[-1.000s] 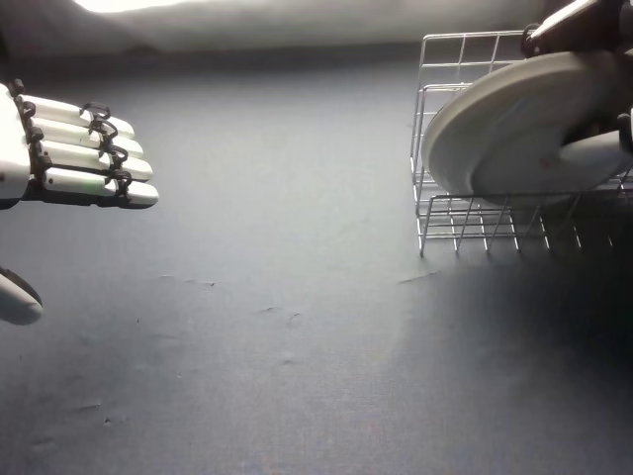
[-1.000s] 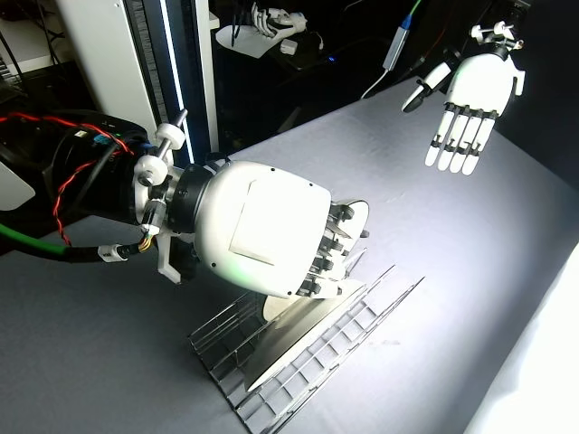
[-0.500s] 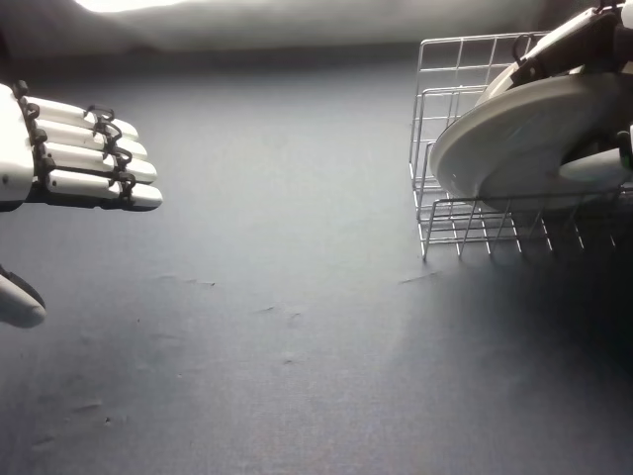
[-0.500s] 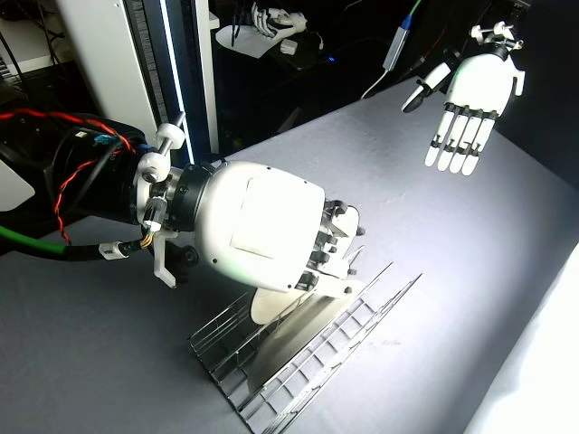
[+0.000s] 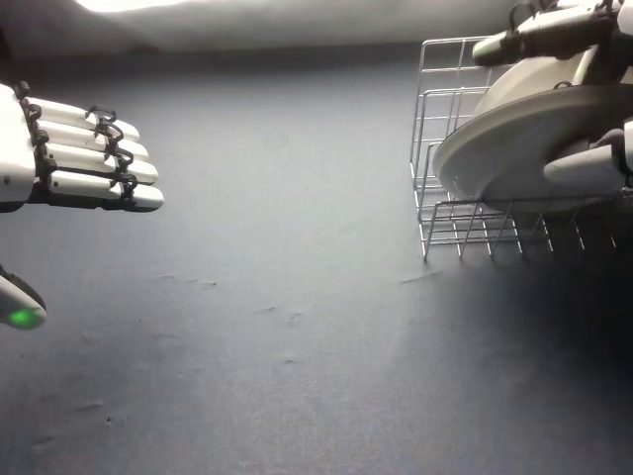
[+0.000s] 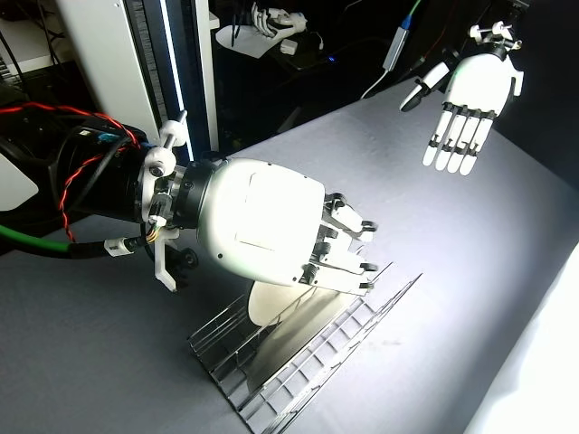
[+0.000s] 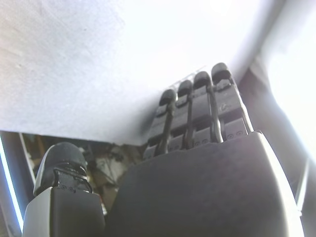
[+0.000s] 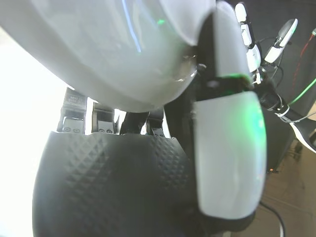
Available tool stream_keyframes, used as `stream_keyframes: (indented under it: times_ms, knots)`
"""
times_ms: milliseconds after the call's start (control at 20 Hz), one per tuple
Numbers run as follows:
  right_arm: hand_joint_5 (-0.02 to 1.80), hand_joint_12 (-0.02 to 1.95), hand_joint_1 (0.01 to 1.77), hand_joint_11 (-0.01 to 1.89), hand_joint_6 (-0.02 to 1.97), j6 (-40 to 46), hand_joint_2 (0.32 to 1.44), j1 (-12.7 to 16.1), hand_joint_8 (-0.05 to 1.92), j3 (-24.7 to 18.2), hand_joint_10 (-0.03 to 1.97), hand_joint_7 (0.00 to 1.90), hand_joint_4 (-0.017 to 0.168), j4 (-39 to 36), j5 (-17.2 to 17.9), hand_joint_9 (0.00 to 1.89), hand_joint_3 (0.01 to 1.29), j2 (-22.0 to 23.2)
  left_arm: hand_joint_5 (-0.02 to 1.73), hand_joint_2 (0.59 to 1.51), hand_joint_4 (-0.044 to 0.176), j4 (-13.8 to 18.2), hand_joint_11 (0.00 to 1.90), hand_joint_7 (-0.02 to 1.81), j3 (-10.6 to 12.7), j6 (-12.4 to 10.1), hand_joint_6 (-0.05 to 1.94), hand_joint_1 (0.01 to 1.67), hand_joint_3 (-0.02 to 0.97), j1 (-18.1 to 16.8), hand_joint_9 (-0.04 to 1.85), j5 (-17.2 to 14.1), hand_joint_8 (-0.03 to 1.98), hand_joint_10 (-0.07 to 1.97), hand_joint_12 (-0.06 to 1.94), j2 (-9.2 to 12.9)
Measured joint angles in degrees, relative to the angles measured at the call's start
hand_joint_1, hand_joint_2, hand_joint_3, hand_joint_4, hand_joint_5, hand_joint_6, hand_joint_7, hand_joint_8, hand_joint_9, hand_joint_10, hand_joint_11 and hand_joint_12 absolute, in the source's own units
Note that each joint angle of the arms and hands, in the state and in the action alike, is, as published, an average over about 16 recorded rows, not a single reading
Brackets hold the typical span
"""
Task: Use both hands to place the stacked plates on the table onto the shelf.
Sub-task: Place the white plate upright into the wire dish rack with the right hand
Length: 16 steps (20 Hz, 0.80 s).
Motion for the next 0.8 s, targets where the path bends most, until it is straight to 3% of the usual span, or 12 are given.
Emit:
stream_keyframes:
  times_ms: [400,650,800]
  knots:
    - [0.12,0.64,0.76,0.00,0.04,-0.13,1.03,0.24,-0.05,1.11,0.18,0.69,-0.002,-0.37,-0.44,0.05,0.01,0.00,0.02,1.083,0.001,0.01,0.02,0.02,-0.25,-0.01,0.01,0.01,0.016,0.00,0.02,0.00,0.00,0.01,0.02,0.00]
    - [0.03,0.19,0.60,0.01,0.03,-0.11,1.02,1.73,-0.04,1.16,0.03,0.69,-0.002,-1.42,-0.77,0.02,0.01,0.03,0.02,1.083,0.001,0.01,0.02,0.02,-0.36,0.00,0.01,0.01,0.016,0.00,0.01,-0.04,0.00,0.01,0.02,0.00]
    - [0.02,0.01,0.53,0.01,0.03,-0.08,1.00,3.25,-0.04,0.57,0.00,0.69,-0.002,-2.89,-0.75,0.02,0.01,0.06,0.02,1.083,0.001,0.01,0.02,0.02,-0.44,0.00,0.01,0.01,0.016,0.00,0.01,-0.20,0.00,0.01,0.02,0.00]
